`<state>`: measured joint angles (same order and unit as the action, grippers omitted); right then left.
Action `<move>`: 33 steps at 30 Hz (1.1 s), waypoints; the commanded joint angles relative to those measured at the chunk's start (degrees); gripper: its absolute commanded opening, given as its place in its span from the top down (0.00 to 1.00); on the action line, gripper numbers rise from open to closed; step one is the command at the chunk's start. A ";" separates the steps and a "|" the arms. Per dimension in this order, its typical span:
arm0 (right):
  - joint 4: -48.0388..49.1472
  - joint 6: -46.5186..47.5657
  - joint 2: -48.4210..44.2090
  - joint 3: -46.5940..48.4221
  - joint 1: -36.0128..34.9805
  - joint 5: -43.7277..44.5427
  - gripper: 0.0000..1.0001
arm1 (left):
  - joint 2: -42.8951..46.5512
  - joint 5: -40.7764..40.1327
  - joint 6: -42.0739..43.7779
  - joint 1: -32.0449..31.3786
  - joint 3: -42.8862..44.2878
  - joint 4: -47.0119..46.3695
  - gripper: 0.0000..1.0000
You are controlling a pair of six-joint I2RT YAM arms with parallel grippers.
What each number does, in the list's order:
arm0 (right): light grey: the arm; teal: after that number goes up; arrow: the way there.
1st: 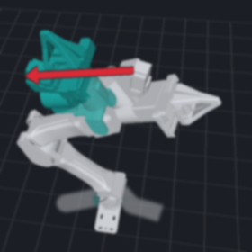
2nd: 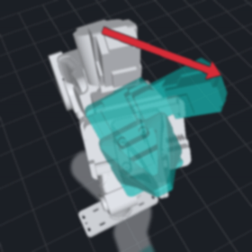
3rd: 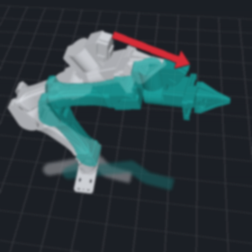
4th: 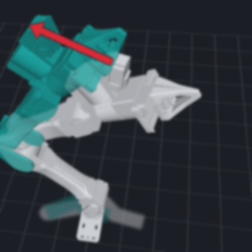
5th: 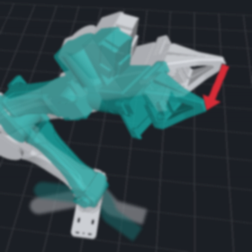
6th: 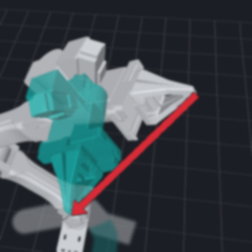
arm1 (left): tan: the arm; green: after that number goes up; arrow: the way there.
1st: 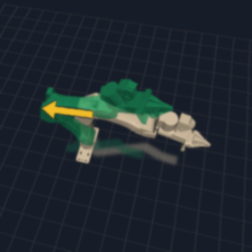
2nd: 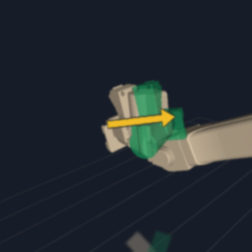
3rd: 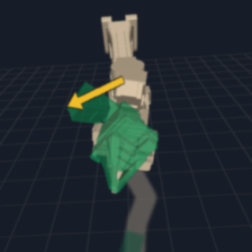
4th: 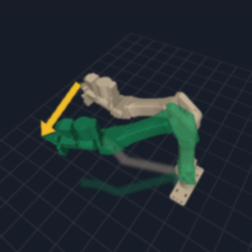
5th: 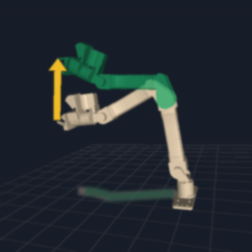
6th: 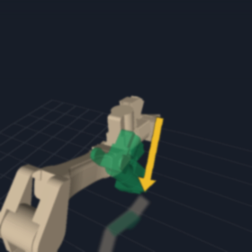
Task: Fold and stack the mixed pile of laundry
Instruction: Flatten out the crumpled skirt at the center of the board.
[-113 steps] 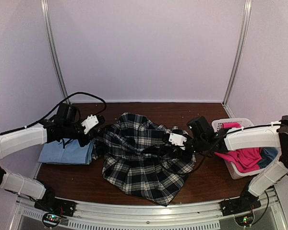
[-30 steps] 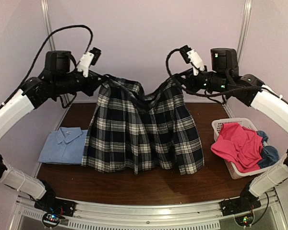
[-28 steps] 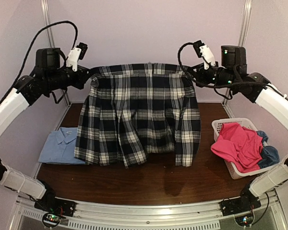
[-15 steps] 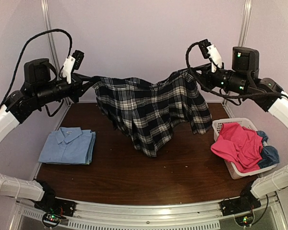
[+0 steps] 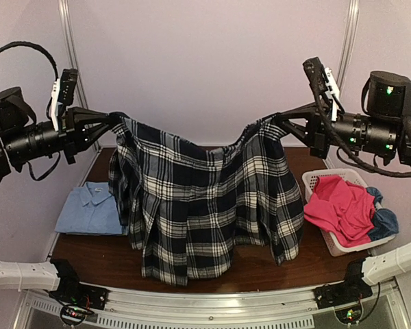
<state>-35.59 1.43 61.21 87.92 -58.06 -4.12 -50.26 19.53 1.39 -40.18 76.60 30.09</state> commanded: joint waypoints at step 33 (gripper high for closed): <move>5.41 -12.88 60.63 8.78 40.30 3.86 0.99 | -60.83 -19.54 -16.78 6.35 14.88 -5.01 0.30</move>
<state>-28.64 -12.19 119.92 96.88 -18.11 -4.84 -117.10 -2.20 -12.60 -27.66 102.45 26.46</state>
